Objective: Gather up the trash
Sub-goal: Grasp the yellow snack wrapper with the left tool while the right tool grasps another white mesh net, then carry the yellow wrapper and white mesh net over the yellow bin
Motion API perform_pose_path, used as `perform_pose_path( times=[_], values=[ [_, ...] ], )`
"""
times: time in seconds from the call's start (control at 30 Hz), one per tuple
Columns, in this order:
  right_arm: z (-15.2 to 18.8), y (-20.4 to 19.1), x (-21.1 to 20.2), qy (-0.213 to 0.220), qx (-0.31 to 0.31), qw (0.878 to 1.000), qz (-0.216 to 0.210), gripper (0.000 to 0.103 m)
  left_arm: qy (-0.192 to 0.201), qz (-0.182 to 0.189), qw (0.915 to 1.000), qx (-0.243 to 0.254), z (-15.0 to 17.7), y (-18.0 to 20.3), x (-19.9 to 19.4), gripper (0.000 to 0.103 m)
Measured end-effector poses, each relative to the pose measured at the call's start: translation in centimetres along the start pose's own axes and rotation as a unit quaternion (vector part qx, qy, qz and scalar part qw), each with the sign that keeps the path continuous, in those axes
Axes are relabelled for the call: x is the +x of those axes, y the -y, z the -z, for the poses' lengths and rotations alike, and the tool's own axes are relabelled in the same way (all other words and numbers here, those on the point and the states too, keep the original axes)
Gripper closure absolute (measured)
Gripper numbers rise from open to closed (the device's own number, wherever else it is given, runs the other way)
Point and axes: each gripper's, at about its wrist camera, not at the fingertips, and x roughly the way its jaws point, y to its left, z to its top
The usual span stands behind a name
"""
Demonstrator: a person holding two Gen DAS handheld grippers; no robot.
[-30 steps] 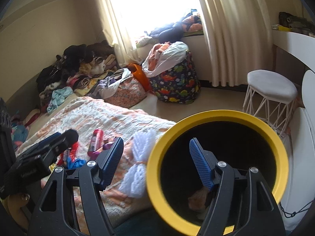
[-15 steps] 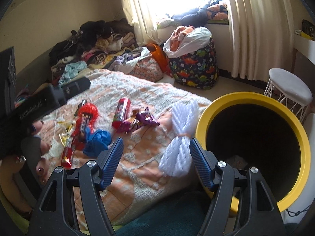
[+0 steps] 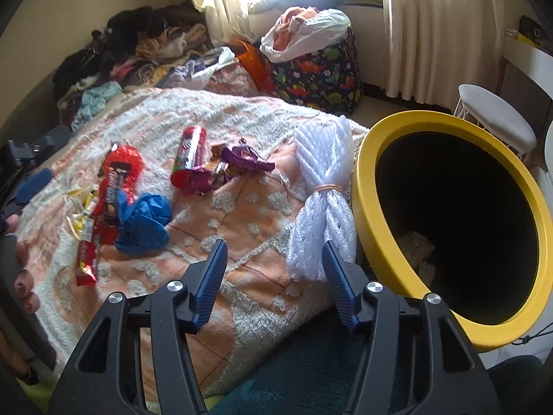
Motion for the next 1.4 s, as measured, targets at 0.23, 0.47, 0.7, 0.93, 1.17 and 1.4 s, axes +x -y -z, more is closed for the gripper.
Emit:
perform_pose_path(
  times=[0.23, 0.47, 0.7, 0.93, 1.17, 1.4],
  values=[
    [-1.1, -0.6, 3.3, -0.052, -0.008, 0.998, 0.034, 0.085, -0.023, -0.028, 0.9988, -0.033, 0.9, -4.6, 0.2, 0.011],
    [-2.3, -2.2, 3.5, -0.029, -0.040, 0.999, 0.007, 0.097, -0.067, -0.036, 0.9934, -0.087, 2.1, -7.5, 1.5, 0.011],
    [-2.5, -3.6, 1.8, 0.006, -0.054, 0.997, -0.054, 0.097, -0.101, -0.014, 0.9845, -0.143, 3.2, -9.0, 3.3, 0.029],
    [-2.0, -4.3, -0.4, 0.028, -0.055, 0.993, -0.104, 0.097, -0.110, 0.008, 0.9810, -0.159, 3.3, -9.2, 4.2, 0.063],
    [-1.9, -4.4, -2.6, 0.049, -0.047, 0.988, -0.139, 0.097, -0.072, 0.009, 0.9859, -0.151, 2.2, -8.9, 2.3, 0.068],
    [-2.2, -5.0, -4.3, 0.068, -0.055, 0.985, -0.151, 0.097, -0.030, 0.023, 0.9902, -0.135, -0.3, -7.8, -0.1, 0.069]
  ],
)
